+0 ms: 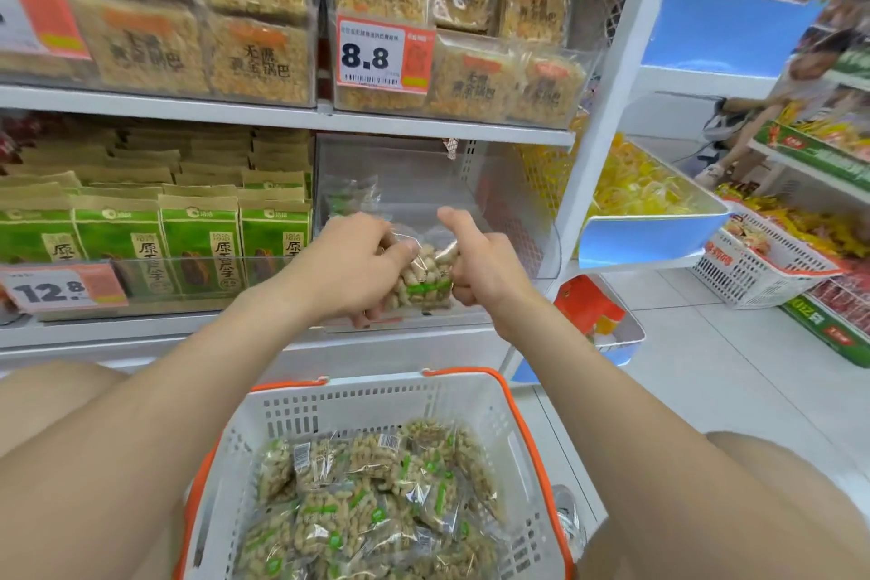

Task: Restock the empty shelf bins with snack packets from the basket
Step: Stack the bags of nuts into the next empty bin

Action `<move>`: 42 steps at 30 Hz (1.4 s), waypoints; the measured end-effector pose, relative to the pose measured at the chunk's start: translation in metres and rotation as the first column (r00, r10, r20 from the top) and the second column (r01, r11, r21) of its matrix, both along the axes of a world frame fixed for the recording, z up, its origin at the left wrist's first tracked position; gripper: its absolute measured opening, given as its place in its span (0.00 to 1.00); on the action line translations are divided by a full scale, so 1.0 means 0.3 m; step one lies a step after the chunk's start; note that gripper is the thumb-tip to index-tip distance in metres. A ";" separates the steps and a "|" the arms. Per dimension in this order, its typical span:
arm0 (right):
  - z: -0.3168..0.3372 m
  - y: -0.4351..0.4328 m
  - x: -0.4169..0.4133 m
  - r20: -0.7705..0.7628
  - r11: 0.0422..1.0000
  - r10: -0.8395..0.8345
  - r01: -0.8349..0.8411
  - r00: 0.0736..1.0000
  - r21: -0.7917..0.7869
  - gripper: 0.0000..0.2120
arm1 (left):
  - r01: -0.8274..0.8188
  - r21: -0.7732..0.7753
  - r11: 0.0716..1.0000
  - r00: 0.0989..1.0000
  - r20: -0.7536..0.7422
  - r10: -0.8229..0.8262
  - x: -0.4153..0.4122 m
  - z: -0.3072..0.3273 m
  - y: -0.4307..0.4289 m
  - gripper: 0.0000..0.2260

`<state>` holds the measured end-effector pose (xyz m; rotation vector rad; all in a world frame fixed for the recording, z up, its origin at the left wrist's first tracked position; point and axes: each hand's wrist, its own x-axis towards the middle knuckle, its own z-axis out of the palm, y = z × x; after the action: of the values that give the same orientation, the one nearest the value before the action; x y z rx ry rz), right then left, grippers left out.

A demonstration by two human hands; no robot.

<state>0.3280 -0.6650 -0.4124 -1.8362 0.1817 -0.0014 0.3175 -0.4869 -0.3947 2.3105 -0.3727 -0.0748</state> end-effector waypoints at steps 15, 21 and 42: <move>0.042 -0.052 0.339 0.098 0.887 0.384 -0.338 0.918 -0.314 0.24 | -0.154 0.099 0.983 0.956 0.267 0.122 0.282 -0.020 0.006 0.23; -0.022 -0.058 0.543 -0.067 0.855 0.241 -0.244 0.968 -0.457 0.20 | -0.350 0.351 0.869 0.873 0.458 0.166 0.402 -0.090 0.012 0.08; -0.279 0.039 0.937 -0.061 0.699 -0.037 -0.018 0.997 -0.715 0.22 | 0.018 0.687 0.727 0.997 0.039 -0.061 0.462 -0.178 -0.029 0.21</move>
<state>0.6091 -0.6534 -0.4961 -2.6323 0.2657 -0.0168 0.4560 -0.4956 -0.4481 3.0548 -0.4829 -0.1958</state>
